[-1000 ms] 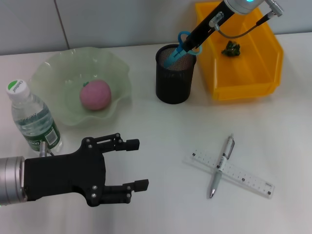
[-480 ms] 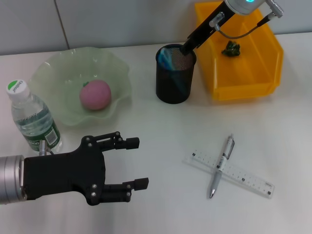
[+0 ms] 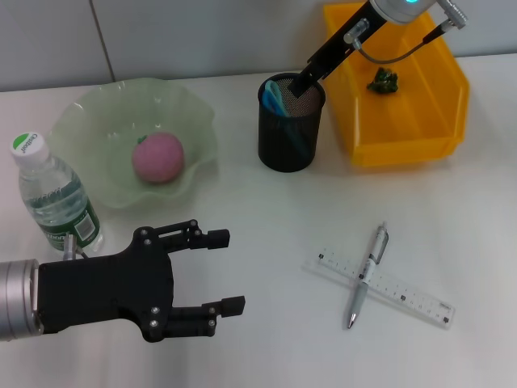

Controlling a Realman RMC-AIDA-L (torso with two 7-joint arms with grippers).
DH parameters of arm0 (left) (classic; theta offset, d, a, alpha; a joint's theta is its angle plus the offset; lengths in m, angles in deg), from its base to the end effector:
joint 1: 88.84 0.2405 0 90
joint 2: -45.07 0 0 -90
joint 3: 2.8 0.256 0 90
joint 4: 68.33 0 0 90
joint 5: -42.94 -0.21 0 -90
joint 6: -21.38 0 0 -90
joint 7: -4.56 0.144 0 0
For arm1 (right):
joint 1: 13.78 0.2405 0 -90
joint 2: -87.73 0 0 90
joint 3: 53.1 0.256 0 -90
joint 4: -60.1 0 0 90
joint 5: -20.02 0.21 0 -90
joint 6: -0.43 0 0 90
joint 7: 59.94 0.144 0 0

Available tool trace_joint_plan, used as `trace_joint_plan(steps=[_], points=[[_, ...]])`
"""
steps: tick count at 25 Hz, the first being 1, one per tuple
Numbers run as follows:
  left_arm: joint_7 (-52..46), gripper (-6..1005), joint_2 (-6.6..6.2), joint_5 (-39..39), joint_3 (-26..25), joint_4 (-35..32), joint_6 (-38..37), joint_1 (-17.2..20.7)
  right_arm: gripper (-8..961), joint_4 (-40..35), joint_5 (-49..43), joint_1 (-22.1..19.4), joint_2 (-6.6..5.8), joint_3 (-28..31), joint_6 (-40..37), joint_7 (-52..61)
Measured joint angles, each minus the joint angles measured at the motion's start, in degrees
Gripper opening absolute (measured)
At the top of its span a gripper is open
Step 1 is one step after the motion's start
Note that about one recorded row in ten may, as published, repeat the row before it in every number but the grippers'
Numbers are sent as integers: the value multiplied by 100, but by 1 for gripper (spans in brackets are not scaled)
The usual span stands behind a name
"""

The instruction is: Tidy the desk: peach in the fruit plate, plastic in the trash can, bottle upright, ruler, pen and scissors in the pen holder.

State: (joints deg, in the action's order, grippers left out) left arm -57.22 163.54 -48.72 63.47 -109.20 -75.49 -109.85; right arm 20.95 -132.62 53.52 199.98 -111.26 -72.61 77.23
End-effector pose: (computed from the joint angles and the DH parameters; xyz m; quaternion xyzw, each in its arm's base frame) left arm -0.2347 0.2724 -0.0238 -0.9481 -0.0313 -0.3133 0.0438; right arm 0.1048 0.4784 0.0219 -0.9240 0.2816 -0.1126 0.2330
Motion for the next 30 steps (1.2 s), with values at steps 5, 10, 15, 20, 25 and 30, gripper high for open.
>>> trace_joint_plan(steps=[5, 10, 15, 20, 25, 30], points=[[0, 787, 0, 0, 1, 0, -2, 1, 694, -120, 3, -35, 63, -41, -39, -33], [21, 787, 0, -26, 7, 62, 13, 0, 693, -845, -42, -316, 316, -176, -259, -73], [32, 787, -10, -44, 36, 70, 16, 4, 693, -1569, -39, -608, 506, -227, -606, -44], [42, 787, -19, -45, 38, 71, 19, 7, 692, -2384, 66, -995, 666, -189, -972, -15], [10, 787, -27, -45, 21, 79, -4, 22, 692, -3057, 822, -1564, 667, -159, -1360, -12], [-18, 787, -38, -45, 28, 79, -33, 42, 692, -3726, 1587, -2240, 673, -209, -1749, -17]])
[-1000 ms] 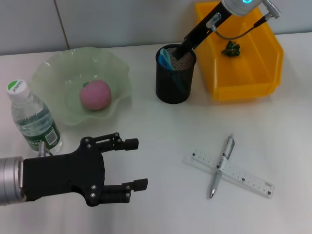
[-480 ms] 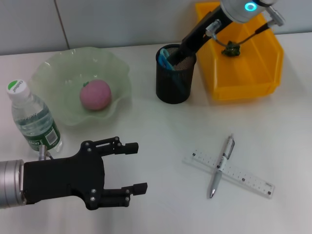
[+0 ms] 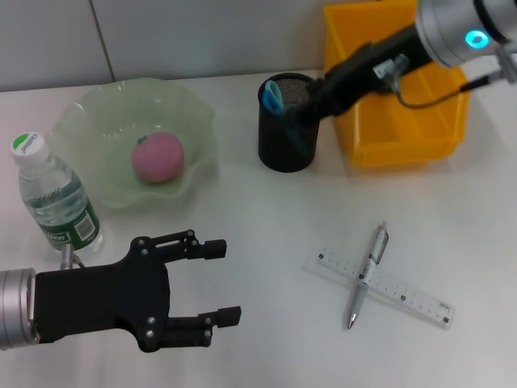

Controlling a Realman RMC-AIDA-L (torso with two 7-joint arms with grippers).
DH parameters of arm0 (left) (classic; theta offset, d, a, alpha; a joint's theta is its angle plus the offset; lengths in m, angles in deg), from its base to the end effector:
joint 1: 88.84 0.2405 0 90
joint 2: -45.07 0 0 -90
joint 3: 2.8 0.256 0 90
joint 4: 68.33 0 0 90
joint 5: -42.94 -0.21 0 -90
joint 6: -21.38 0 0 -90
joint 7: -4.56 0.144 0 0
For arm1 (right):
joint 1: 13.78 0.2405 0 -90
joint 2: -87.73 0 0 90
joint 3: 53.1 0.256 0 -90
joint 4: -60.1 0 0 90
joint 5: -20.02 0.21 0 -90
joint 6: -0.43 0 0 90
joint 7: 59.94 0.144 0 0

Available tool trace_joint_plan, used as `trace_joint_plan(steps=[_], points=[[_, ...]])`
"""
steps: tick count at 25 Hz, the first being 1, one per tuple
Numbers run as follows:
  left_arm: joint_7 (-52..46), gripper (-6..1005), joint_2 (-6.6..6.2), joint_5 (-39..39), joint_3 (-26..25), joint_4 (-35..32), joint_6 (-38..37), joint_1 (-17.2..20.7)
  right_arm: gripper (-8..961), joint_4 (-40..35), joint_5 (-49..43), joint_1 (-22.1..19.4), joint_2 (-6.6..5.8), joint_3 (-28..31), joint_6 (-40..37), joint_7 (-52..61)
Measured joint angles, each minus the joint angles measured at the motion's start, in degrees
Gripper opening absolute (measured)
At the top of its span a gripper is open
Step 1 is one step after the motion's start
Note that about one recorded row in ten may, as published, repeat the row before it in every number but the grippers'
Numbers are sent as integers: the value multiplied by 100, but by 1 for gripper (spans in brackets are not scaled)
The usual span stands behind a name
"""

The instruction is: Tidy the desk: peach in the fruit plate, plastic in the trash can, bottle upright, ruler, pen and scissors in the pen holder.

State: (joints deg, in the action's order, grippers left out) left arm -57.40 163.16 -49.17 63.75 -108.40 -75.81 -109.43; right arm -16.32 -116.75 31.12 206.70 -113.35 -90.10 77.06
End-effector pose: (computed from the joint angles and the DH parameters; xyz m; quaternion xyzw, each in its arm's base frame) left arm -0.2402 0.2681 -0.0244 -0.9495 -0.0410 -0.3088 0.0372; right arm 0.1094 0.3965 0.0458 -0.9488 0.2647 0.0095 0.1724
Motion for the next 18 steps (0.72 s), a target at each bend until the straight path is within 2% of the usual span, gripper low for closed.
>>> trace_joint_plan(steps=[4, 8, 18], points=[[24, 787, 10, 0, 12, 25, 5, 14, 691, -265, 335, -440, 8, -33, -332, -15], [26, 787, 11, 1, 16, 46, 6, 19, 691, -303, 336, -548, 10, -132, -530, -14], [-107, 787, 15, 1, -19, 62, 3, 138, 690, -757, -381, -762, 19, -1183, -828, 807]])
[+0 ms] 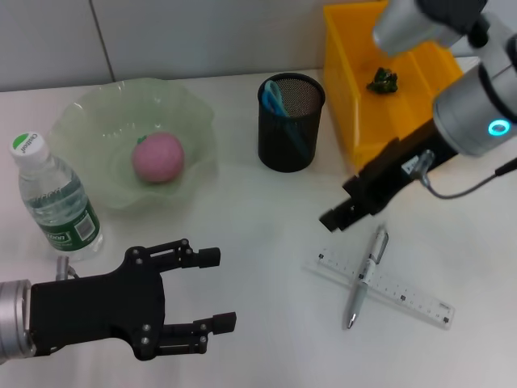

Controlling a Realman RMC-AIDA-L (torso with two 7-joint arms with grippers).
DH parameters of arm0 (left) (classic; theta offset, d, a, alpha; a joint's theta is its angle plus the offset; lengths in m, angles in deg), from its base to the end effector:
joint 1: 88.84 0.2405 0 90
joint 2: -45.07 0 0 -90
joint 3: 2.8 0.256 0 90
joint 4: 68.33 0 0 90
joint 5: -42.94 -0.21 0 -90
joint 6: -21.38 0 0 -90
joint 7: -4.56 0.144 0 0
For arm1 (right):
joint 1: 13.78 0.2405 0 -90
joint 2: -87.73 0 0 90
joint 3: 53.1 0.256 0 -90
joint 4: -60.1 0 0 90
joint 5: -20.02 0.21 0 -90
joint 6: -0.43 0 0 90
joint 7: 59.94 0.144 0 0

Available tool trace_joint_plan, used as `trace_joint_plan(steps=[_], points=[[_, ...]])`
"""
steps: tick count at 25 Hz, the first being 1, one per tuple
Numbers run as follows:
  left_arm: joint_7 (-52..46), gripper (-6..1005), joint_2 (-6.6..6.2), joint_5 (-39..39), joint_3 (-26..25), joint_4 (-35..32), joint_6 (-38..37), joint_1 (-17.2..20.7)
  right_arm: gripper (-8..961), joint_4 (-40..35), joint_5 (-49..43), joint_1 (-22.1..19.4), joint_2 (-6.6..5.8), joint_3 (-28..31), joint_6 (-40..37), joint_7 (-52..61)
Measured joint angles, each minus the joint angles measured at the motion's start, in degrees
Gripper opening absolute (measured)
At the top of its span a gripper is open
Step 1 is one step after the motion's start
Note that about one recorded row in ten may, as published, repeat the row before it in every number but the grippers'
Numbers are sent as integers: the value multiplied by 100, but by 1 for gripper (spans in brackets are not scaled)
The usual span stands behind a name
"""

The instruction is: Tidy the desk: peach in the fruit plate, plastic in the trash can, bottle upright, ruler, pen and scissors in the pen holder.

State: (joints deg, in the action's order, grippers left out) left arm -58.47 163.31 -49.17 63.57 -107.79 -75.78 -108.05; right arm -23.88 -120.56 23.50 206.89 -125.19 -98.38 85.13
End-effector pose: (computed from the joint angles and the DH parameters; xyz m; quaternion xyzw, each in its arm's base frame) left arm -0.2474 0.2613 -0.0259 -0.9473 -0.0669 -0.3110 0.0377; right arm 0.1372 0.3491 0.0249 -0.9392 0.3014 -0.1055 0.1261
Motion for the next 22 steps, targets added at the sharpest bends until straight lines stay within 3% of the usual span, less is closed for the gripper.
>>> trace_joint_plan(steps=[6, 22], points=[[-21, 787, -22, 0, -1, 0, -13, 4, 689, 40, -507, 77, 12, -900, 87, 538], [-67, 787, -61, 0, 0, -7, -58, 2, 689, 594, -608, 88, 20, -1626, 660, 599]])
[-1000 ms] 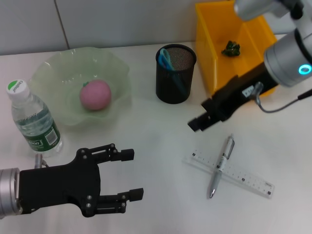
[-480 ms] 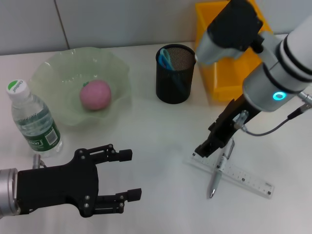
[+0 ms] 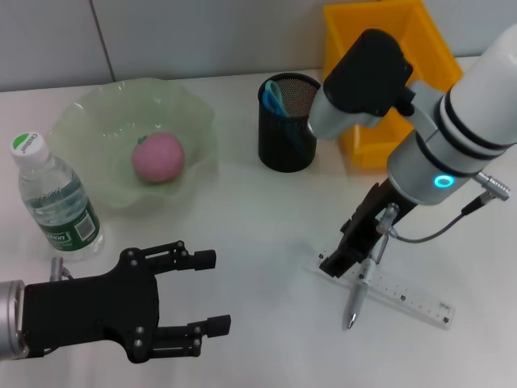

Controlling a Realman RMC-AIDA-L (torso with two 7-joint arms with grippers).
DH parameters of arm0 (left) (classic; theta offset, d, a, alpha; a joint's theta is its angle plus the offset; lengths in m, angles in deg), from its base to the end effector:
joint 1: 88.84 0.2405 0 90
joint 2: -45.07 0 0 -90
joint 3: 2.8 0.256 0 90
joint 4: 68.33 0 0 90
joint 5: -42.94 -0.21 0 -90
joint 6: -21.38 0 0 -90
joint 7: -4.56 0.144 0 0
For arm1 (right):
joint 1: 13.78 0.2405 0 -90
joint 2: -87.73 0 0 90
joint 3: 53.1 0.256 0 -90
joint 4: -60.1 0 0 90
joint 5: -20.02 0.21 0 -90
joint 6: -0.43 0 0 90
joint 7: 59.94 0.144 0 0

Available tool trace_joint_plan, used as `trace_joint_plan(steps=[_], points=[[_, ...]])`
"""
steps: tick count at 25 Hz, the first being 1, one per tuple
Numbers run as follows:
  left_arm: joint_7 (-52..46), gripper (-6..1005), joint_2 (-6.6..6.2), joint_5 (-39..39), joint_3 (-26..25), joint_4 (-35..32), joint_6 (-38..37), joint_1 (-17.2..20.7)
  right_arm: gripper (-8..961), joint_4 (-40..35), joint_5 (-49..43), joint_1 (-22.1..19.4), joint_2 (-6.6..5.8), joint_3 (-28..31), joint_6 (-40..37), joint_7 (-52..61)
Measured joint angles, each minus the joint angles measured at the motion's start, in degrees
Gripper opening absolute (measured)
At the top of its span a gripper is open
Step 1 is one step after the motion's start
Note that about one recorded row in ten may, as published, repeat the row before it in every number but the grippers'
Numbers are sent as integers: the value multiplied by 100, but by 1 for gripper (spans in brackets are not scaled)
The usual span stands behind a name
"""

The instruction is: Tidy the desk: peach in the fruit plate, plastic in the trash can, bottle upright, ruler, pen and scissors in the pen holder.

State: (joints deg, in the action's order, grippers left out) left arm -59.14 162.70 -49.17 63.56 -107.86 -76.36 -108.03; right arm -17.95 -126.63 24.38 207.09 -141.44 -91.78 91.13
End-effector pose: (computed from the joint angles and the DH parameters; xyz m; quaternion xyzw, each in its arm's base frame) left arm -0.2493 0.2610 -0.0220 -0.9479 -0.0698 -0.3090 0.0341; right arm 0.1469 0.3410 -0.0279 -0.9282 0.2803 -0.2102 0.1250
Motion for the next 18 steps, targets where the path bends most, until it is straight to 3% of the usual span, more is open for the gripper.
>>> trace_joint_plan(steps=[18], points=[[-19, 786, -10, 0, 6, 3, -86, 3, 688, 194, -210, -13, 6, -219, 217, 23]])
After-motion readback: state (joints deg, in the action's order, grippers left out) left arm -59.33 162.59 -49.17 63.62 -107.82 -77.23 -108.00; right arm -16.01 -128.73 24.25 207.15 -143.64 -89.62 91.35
